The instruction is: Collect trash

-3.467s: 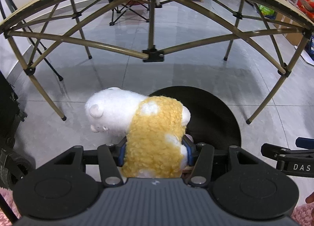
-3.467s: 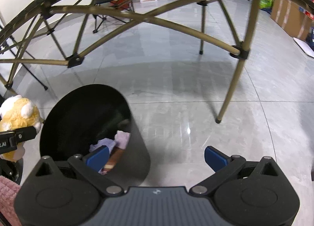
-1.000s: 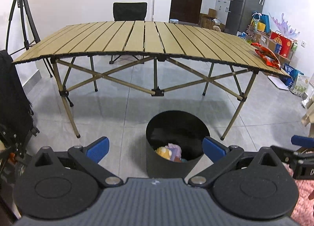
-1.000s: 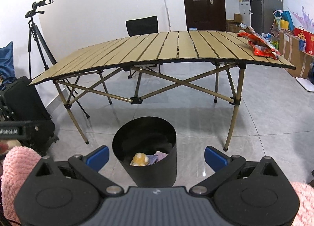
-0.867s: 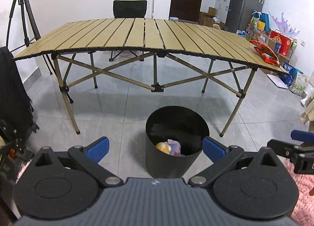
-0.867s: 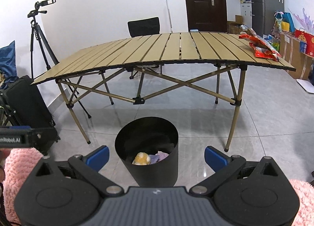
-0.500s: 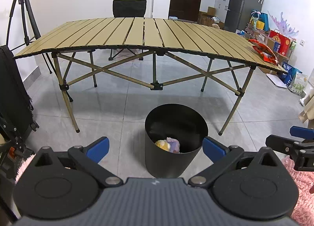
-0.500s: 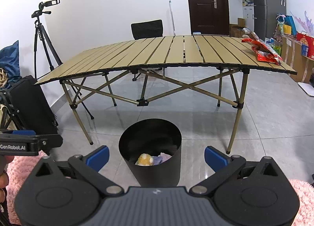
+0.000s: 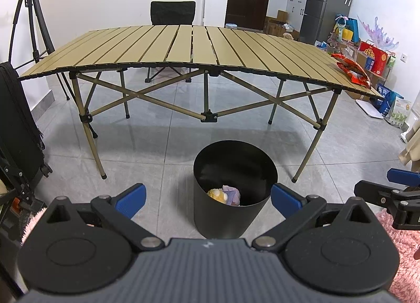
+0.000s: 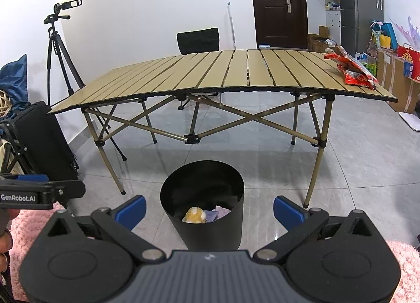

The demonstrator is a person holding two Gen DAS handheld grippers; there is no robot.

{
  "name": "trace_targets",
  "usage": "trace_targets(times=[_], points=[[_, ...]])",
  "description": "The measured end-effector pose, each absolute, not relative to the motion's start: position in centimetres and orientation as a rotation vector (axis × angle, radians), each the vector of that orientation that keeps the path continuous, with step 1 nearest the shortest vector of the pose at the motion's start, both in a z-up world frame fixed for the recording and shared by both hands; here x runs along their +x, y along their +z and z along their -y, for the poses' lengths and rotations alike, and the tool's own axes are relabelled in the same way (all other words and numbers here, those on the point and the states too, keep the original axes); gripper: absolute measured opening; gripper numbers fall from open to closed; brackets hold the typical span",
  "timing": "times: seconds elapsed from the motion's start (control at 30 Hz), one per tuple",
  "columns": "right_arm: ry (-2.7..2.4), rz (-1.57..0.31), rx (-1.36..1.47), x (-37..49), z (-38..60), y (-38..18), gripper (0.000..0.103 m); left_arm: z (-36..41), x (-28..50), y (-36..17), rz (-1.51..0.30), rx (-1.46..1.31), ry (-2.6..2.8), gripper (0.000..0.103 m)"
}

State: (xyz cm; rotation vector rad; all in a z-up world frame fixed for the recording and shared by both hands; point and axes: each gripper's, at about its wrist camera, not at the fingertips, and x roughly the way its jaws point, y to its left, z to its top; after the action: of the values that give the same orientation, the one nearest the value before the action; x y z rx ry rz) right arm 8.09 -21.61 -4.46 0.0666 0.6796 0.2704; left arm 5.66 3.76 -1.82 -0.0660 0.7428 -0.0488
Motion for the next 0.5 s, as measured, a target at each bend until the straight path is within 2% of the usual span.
trace_targets(times=[0.5], points=[[0.272,-0.675,0.063,8.03,21.52,-4.02,0.103,-3.56,5.53,-1.41,-0.737,-0.065,-0.054,0.103]])
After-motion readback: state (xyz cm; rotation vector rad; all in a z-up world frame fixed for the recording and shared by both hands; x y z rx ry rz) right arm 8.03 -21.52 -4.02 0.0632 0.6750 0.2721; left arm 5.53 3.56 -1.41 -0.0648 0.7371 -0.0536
